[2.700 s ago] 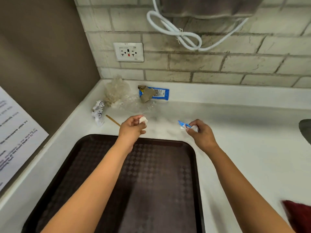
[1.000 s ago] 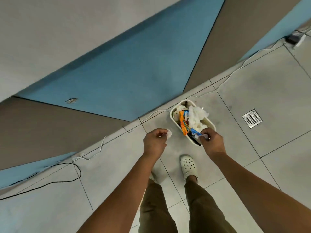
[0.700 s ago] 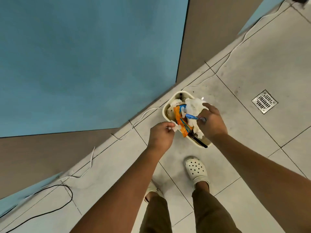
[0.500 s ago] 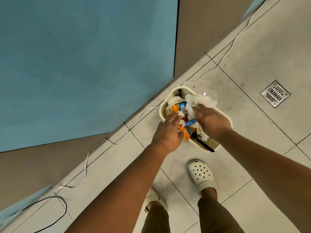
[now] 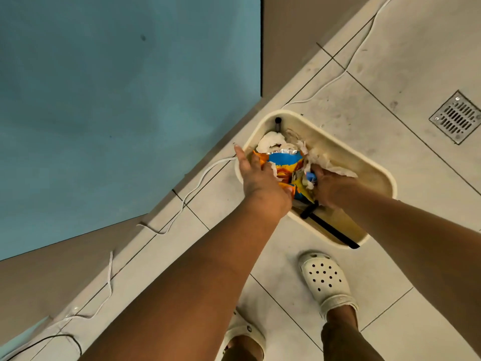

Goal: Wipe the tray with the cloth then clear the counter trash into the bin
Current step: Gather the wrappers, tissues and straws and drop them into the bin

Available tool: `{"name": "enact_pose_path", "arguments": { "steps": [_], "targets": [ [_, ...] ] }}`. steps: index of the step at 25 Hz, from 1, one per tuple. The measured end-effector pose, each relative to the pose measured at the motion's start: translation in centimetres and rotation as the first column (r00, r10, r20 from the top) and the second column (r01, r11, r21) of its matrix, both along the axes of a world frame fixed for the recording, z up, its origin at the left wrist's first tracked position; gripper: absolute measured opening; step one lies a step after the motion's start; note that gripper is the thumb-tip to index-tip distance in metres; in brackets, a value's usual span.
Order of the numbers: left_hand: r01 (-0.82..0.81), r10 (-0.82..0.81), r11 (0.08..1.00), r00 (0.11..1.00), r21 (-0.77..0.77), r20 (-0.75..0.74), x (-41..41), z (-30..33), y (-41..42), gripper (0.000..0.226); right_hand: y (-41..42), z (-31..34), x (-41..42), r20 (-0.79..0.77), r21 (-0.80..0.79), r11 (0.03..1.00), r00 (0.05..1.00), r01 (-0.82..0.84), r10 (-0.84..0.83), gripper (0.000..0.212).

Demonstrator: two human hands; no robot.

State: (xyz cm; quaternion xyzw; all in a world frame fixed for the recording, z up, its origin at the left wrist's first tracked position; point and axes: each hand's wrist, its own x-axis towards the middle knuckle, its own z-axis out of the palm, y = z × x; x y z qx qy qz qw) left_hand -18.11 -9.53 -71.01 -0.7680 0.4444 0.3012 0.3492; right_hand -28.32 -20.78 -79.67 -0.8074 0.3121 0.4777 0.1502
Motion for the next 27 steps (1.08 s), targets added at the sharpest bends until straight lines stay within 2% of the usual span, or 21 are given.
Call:
{"name": "enact_pose_path", "arguments": {
  "steps": [2, 4, 6, 7, 9, 10, 12, 14, 16, 21, 24, 27],
  "targets": [
    [-0.030, 0.026, 0.989, 0.999, 0.144, 0.025, 0.1, -1.2, -1.1, 0.079, 0.2, -0.9, 0.0, -0.035, -0.017, 1.000, 0.999, 0.001, -0.002, 0.074],
    [-0.030, 0.024, 0.981, 0.999, 0.193, 0.031, 0.2, -1.6, -1.9, 0.081, 0.4, -0.5, 0.3, -0.021, -0.039, 0.999, 1.000, 0.006, -0.007, 0.073],
    [-0.126, 0.126, 0.992, 0.992, 0.025, -0.012, 0.0, -0.6, -1.9, 0.072, 1.0, 1.1, 1.0, 0.051, -0.089, 0.995, 0.998, 0.040, -0.036, 0.064],
    [-0.195, 0.192, 0.975, 0.981, -0.108, -0.035, -0.2, 0.2, -1.4, 0.064, 1.5, 2.3, 1.1, 0.107, -0.101, 0.990, 0.991, 0.096, -0.085, 0.054],
    [-0.234, 0.230, 0.906, 0.972, -0.351, -0.055, -0.7, 2.2, 0.5, 0.049, 2.5, 5.0, 0.6, 0.207, -0.082, 0.968, 0.954, 0.237, -0.216, 0.044],
    [-0.244, 0.232, 0.866, 0.969, -0.437, -0.081, -1.0, 3.1, 1.6, 0.044, 2.9, 6.4, 0.0, 0.248, -0.063, 0.955, 0.931, 0.291, -0.267, 0.046],
    [-0.360, 0.283, 0.773, 0.933, -0.523, -0.223, -1.4, 4.9, 3.8, 0.045, 3.4, 9.2, -1.5, 0.301, -0.010, 0.935, 0.893, 0.354, -0.335, 0.055],
    [-0.526, 0.352, 0.668, 0.847, -0.526, -0.399, -1.6, 6.9, 5.4, 0.048, 4.0, 11.8, -2.8, 0.332, 0.028, 0.919, 0.864, 0.393, -0.379, 0.060],
    [-0.645, 0.415, 0.577, 0.760, -0.501, -0.501, -1.9, 8.7, 6.6, 0.045, 4.6, 14.0, -3.7, 0.364, 0.056, 0.902, 0.832, 0.429, -0.418, 0.056],
    [-0.804, 0.544, 0.426, 0.594, -0.415, -0.593, -2.6, 13.0, 9.2, 0.035, 5.8, 18.7, -4.5, 0.416, 0.091, 0.906, 0.811, 0.413, -0.411, 0.041],
    [-0.850, 0.586, 0.355, 0.526, -0.388, -0.616, -3.2, 17.7, 11.3, 0.033, 6.8, 22.8, -4.7, 0.431, 0.142, 0.912, 0.805, 0.386, -0.408, 0.038],
    [-0.879, 0.602, 0.265, 0.472, -0.397, -0.644, -3.6, 25.3, 12.7, 0.031, 7.6, 29.8, -4.9, 0.516, 0.281, 0.883, 0.716, 0.376, -0.469, 0.035]
  ]
}}
